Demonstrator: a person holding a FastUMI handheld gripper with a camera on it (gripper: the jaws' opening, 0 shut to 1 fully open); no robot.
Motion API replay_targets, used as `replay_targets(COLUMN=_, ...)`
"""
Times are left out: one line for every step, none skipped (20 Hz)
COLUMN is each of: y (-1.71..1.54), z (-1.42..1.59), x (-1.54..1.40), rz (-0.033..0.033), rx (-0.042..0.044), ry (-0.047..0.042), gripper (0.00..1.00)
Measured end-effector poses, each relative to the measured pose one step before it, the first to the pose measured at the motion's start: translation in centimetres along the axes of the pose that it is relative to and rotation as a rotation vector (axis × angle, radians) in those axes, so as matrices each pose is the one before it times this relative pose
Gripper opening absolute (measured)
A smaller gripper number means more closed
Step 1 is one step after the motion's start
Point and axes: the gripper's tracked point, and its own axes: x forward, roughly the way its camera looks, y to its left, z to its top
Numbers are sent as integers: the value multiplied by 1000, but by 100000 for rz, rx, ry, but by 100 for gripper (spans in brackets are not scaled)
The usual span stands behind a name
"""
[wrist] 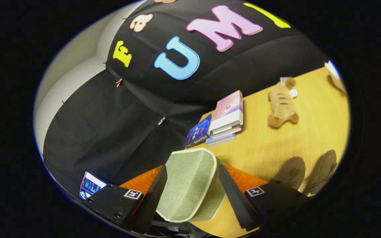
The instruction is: Open the storage box then place both shoes into the box .Put the left shoe in first, then the right shoe, with the right side of both shoes facing outward in a uniform manner.
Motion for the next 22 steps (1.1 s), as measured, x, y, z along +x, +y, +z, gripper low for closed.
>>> replay_targets(y=-543, z=-984, x=672, rz=1190, rx=2865, ry=3721, gripper=97)
replay_targets(y=-515, z=-837, x=765, rz=1576, rx=2991, ry=4167, gripper=97)
replay_targets(y=-439, z=-924, x=1009, rz=1310, rx=2606, ry=3517, gripper=97)
replay_targets(y=-349, z=-871, x=1075, rz=2105, rx=2395, ry=4078, gripper=96)
replay_targets(y=-6, z=-837, x=579, rz=2347, rx=2462, ry=3444, gripper=96)
replay_targets(y=37, z=-996, x=110, rz=2213, rx=2645, ry=3720, gripper=96)
replay_targets(y=-157, z=-756, x=553, rz=1547, rx=2431, ry=2783, gripper=96)
replay_targets(y=-71, z=-696, x=243, rz=2011, rx=2787, ry=2341, gripper=96)
replay_targets(y=76, z=-506, x=446, rz=2640, rx=3569, ry=2557, gripper=96)
replay_targets(y=86, z=-526, x=363, rz=2518, rx=3741, ry=1975, gripper=96)
replay_targets(y=-3, z=-459, x=493, rz=2208, rx=3489, ry=1808, gripper=96)
replay_targets(y=-112, z=-378, x=345, rz=1947, rx=2826, ry=1179, gripper=96)
replay_targets(y=-37, z=-419, x=288, rz=2108, rx=2337, ry=1460, gripper=96)
replay_targets(y=127, z=-226, x=38, rz=2081, rx=2118, ry=944, gripper=96)
replay_targets(y=133, z=-21, x=140, rz=2701, rx=2239, ry=508, gripper=96)
replay_targets(y=125, z=86, x=-47, rz=2955, rx=2186, ry=251, gripper=96)
replay_targets(y=68, z=-327, x=225, rz=2797, rx=2486, ry=645, gripper=95)
replay_targets(y=-20, z=-185, x=199, rz=1733, rx=1612, ry=631, gripper=95)
replay_targets(y=-196, z=-181, x=192, rz=535, rx=628, ry=795, gripper=85)
replay_targets(y=390, z=-342, x=85, rz=3404, rx=1473, ry=965, gripper=82)
replay_targets(y=513, z=-34, x=-147, rz=2647, rx=1168, ry=107, gripper=72)
replay_targets(y=-205, z=-85, x=233, rz=636, rx=-58, ry=515, gripper=61)
